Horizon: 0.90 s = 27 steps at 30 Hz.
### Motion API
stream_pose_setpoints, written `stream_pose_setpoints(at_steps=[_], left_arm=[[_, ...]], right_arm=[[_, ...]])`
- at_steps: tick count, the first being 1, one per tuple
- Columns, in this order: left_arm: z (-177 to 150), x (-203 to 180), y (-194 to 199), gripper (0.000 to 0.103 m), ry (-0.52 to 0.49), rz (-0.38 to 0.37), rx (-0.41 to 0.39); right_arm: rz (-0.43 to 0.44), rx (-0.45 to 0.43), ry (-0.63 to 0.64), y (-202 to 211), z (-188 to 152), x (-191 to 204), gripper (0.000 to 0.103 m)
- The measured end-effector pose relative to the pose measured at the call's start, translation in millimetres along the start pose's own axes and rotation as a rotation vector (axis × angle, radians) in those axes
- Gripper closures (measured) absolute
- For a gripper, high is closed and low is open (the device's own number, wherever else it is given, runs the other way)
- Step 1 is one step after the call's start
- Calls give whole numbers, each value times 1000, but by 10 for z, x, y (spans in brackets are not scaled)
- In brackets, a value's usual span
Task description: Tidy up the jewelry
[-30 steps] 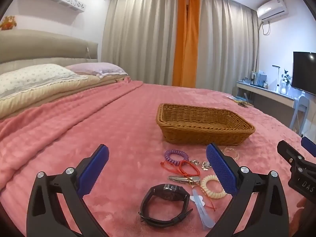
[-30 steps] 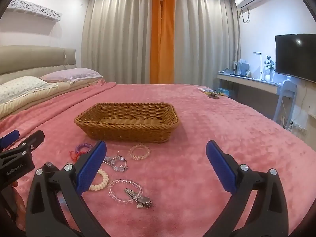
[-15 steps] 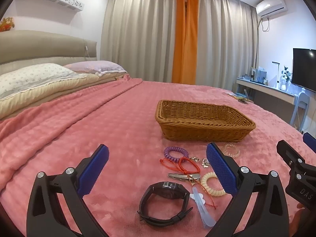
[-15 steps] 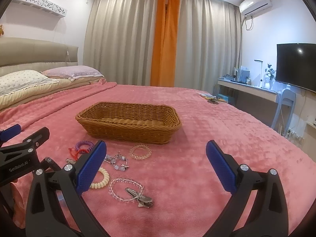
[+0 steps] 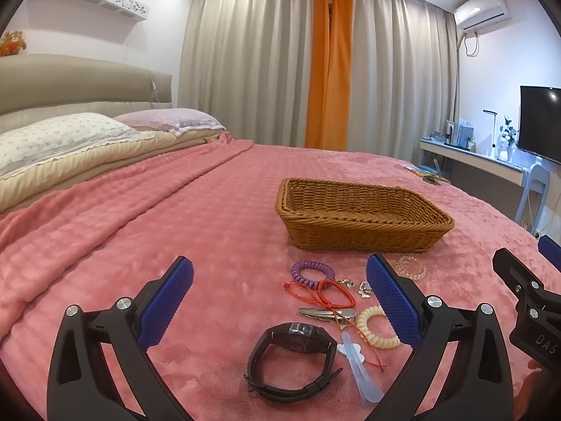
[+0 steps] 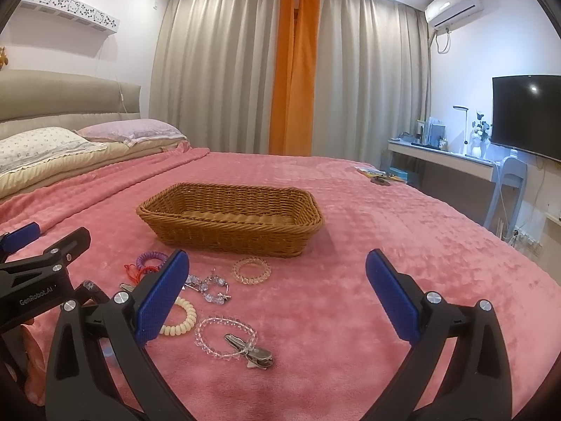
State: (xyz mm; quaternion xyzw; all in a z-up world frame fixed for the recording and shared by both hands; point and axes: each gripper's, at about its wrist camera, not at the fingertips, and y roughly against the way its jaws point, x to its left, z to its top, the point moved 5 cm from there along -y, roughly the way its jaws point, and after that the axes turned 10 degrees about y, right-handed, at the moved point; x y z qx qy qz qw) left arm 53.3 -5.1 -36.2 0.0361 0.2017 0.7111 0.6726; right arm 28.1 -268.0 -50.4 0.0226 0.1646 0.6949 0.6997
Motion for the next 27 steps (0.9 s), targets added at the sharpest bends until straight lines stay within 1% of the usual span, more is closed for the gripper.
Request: stream_pose_setpoints(at_steps=[27], left_arm=[[-26,-4,15,7,-7,-6,1]], right_arm=[[9,-1,-5,21,8,8,7]])
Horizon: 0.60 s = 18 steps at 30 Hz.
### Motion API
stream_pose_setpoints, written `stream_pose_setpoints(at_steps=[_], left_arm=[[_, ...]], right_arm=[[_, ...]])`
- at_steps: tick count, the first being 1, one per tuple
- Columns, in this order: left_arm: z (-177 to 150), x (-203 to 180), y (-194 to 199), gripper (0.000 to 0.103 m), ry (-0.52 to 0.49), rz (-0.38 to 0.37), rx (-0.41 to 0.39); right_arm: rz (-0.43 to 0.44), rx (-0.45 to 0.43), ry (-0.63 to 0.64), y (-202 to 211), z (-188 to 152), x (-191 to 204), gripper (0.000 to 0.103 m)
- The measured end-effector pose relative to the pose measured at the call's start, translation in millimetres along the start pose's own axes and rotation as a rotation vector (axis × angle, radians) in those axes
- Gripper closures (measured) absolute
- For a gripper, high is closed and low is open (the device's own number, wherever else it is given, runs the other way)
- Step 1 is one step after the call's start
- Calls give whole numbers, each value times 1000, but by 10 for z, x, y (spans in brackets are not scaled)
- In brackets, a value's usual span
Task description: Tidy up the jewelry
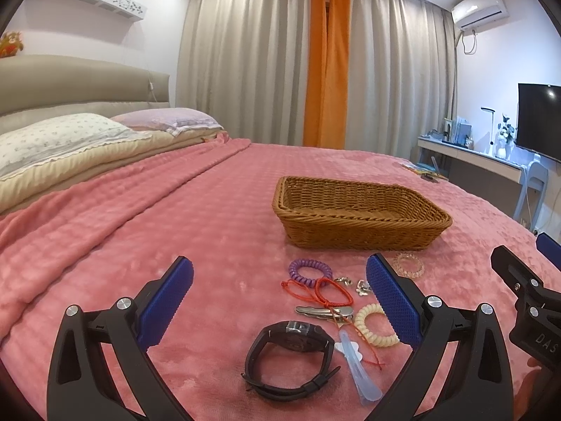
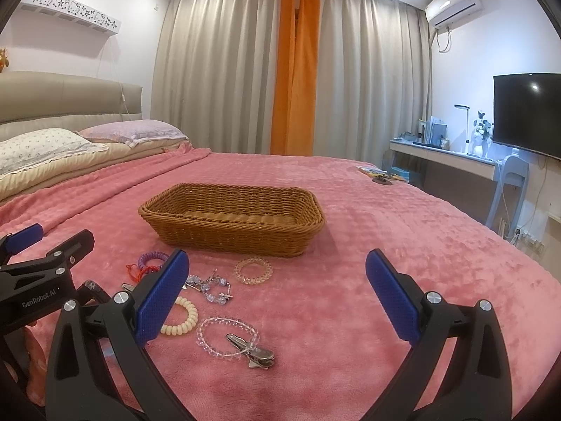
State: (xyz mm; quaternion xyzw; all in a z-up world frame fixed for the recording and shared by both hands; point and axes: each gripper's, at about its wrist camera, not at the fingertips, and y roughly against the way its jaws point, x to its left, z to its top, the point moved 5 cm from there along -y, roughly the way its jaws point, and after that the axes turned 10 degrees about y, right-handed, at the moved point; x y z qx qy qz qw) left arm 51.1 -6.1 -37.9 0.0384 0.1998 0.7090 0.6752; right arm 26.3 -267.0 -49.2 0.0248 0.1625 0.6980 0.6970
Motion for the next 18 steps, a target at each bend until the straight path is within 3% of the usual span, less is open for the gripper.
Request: stream_pose_setpoints(at_steps=[18], left_arm=[[8,-1,-6,7,0,0,2]], right_arm=[[-1,1,4,-4,8,4,7]])
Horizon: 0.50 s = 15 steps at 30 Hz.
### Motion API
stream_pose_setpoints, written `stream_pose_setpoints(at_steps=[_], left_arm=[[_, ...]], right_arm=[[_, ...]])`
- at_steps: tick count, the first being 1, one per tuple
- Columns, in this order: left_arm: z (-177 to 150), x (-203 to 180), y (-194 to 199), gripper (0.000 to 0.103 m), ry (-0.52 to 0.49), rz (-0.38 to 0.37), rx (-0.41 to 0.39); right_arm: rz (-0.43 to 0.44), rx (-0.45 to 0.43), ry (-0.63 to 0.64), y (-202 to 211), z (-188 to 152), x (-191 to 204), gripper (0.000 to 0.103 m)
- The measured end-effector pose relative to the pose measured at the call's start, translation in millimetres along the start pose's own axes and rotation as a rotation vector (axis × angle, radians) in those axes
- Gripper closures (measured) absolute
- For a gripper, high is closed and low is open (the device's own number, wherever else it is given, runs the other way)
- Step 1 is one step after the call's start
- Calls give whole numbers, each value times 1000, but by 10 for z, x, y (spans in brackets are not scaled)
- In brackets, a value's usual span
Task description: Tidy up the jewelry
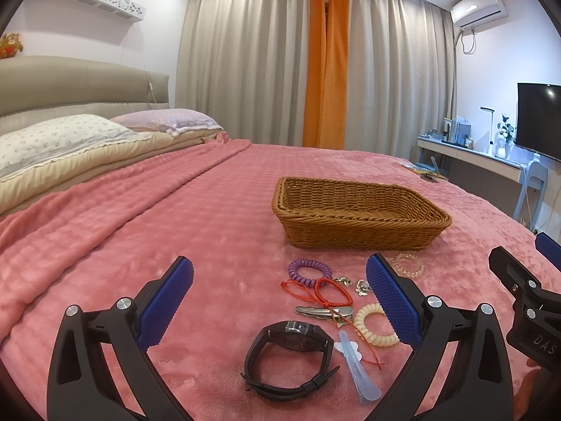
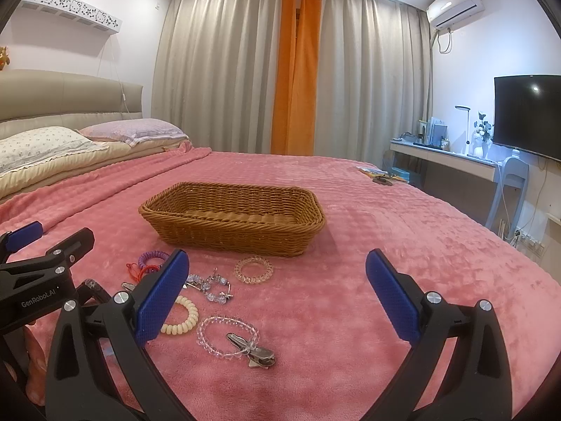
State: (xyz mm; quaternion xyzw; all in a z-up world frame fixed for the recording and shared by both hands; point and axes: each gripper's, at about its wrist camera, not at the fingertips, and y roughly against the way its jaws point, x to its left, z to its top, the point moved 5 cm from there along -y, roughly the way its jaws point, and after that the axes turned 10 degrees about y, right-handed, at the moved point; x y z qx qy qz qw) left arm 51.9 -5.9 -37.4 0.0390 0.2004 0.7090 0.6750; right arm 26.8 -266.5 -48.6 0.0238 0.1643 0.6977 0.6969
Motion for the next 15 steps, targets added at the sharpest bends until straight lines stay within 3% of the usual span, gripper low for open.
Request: stream_pose_setpoints(at_steps=[8,12,15], left_arm=[[50,52,52,7,26,-18,-11],[177,287,88,8,65,-40,26],[203,458,69,8,105,-76,105]], right_arm=[[-7,11,-11,-19,-12,-24,7],[-3,39,-39,-70,-49,-91,7],[2,66,-56,-109,-89,-140,7]])
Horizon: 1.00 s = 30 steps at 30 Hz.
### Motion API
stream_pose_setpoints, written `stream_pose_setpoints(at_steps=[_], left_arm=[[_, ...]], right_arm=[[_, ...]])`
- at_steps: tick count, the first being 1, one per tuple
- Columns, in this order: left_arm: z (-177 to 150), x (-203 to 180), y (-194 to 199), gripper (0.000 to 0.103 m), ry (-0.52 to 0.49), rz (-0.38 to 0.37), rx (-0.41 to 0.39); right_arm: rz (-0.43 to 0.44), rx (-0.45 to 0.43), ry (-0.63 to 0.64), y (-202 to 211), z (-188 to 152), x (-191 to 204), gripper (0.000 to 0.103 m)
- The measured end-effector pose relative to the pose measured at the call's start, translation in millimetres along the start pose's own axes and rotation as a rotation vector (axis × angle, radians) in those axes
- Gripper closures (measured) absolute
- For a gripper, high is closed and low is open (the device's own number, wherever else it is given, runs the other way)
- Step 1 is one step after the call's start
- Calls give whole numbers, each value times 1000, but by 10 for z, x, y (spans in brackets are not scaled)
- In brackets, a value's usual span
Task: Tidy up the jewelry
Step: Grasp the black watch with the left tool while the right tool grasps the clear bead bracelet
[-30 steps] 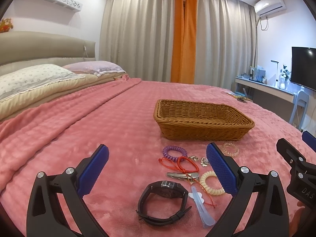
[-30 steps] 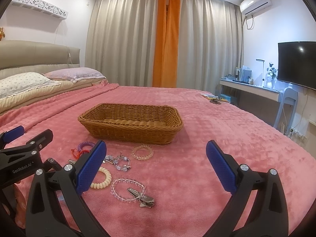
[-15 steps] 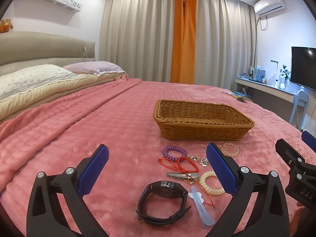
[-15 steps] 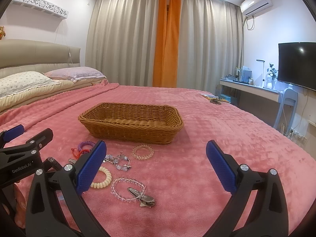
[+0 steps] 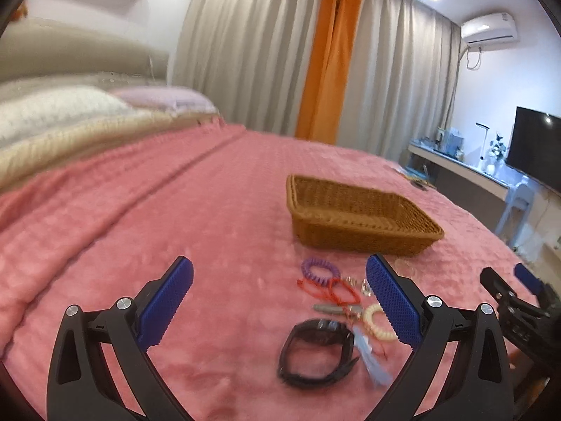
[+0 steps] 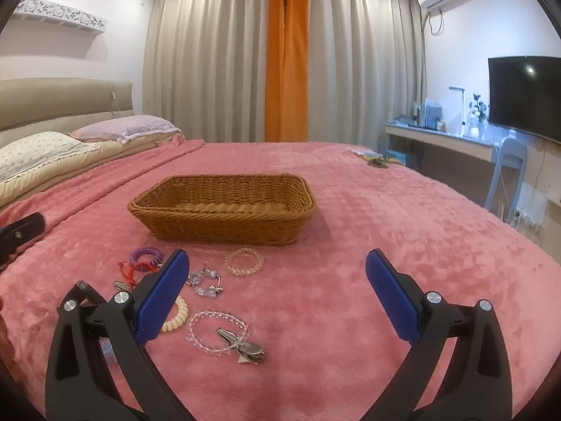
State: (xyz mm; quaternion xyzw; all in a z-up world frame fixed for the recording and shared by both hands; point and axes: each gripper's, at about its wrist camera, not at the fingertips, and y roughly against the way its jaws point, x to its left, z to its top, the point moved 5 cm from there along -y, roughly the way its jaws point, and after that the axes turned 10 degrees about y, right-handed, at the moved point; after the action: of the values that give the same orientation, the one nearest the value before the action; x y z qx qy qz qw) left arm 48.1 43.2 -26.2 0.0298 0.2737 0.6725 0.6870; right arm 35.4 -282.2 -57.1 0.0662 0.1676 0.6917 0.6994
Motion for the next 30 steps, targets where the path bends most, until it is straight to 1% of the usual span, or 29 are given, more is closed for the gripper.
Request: stream_pose_setpoints(at_steps=[2,3,5,6,7,10,12,14,15,16,18,19,21,22,23,24,26,28,30], left_arm=[[-44,79,-38,8,2,10,52],[-94,109,-69,8,-6,11,86],[-182,105,-127,15,-30,20,132],[-227,86,-161,21,-51,27,156],[-251,71,-186,27,-66,34,170],[-309,67,-246,33,-86,59,196],[-342,62,-268,36,-94,55,215],[-357,56,-275,39,-101,55,225],[-375,55,-291,43,-102,48,239],[-398,49,-301,48,-97,36,249],[-434,68,-334,49,-77,9,280],[-450,76,-354,49,-73,7,290],[-476,65,-372,50,-72,2,302],[-490,54,-379,55,-75,-3,309],[-498,41,-383,58,-79,-2,313],[-519,30,-396,62,-85,0,321],[-554,17,-433,67,-84,-2,348],[-575,26,-456,68,-73,-1,369],[-582,27,-464,71,-67,-10,378]], right_arm=[[12,15,-1,-22,-8,-5,9],[20,28,0,-36,-14,-10,13],[36,57,-11,-61,-31,-51,18],[50,75,-25,-67,-49,-83,19],[68,93,-45,-76,-69,-124,20],[112,151,-112,-119,-142,-298,25],[134,194,-145,-177,-189,-413,34],[154,231,-158,-241,-235,-451,38],[165,251,-157,-273,-264,-442,39],[181,269,-153,-296,-294,-416,40],[202,296,-136,-331,-325,-342,44],[207,307,-115,-346,-331,-290,46],[212,320,-69,-382,-318,-178,55],[221,332,-43,-408,-308,-115,58],[231,343,-26,-428,-303,-60,63],[245,358,-9,-461,-300,-5,64],[271,388,19,-525,-308,99,64],[294,420,33,-580,-323,186,65],[295,452,35,-639,-345,253,66]])
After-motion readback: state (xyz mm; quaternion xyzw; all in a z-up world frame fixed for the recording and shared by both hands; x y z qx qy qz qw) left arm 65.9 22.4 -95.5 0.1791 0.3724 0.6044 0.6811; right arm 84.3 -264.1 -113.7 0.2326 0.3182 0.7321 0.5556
